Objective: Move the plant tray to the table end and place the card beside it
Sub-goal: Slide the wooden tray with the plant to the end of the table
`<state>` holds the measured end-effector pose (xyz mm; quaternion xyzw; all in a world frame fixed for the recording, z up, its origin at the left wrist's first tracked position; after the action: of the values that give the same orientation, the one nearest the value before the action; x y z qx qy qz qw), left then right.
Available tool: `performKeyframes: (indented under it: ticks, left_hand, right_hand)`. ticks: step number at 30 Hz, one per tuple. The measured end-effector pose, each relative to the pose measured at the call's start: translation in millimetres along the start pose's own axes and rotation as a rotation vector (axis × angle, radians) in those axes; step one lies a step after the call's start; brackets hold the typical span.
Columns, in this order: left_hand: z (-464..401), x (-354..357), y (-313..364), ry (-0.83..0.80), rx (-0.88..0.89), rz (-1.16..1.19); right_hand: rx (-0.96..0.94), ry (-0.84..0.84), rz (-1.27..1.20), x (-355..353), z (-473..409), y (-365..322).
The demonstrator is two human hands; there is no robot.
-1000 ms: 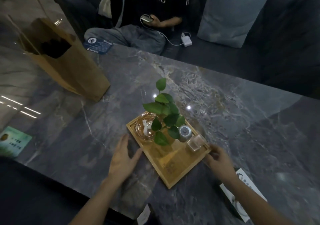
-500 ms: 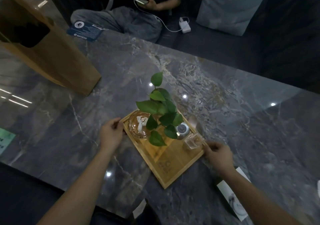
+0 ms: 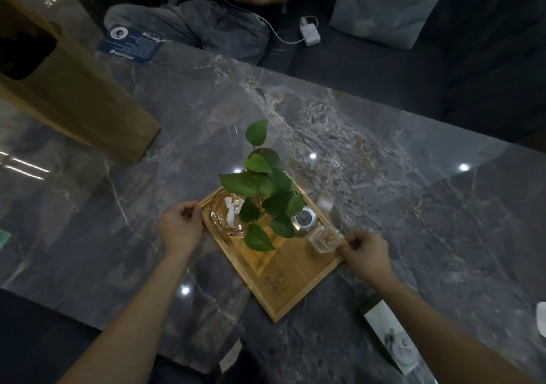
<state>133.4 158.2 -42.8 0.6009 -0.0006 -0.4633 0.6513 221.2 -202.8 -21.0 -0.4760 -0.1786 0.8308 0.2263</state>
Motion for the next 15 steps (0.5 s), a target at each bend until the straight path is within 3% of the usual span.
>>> performKeyframes:
  ticks: [11, 15]
  left_hand:
    - [1.9, 26.0, -6.4, -0.066, -0.084, 0.104]
    - [12.8, 41.4, 18.5, -0.029, -0.015, 0.025]
  right_hand:
    - [0.021, 0.058, -0.007, -18.4, -19.3, 18.9]
    - [0.041, 0.064, -0.002, -31.0, -25.4, 30.8]
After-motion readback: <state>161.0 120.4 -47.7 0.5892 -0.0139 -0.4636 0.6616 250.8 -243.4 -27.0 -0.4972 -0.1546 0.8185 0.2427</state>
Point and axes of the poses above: each hand's wrist, its own z-axis away from the middle knuckle, its own x-axis out of the palm, y = z × x, the point moved 3 cm from there along -z, towards the middle knuckle, and after that the axes turned 5 degrees about z, right-handed, at the moved point
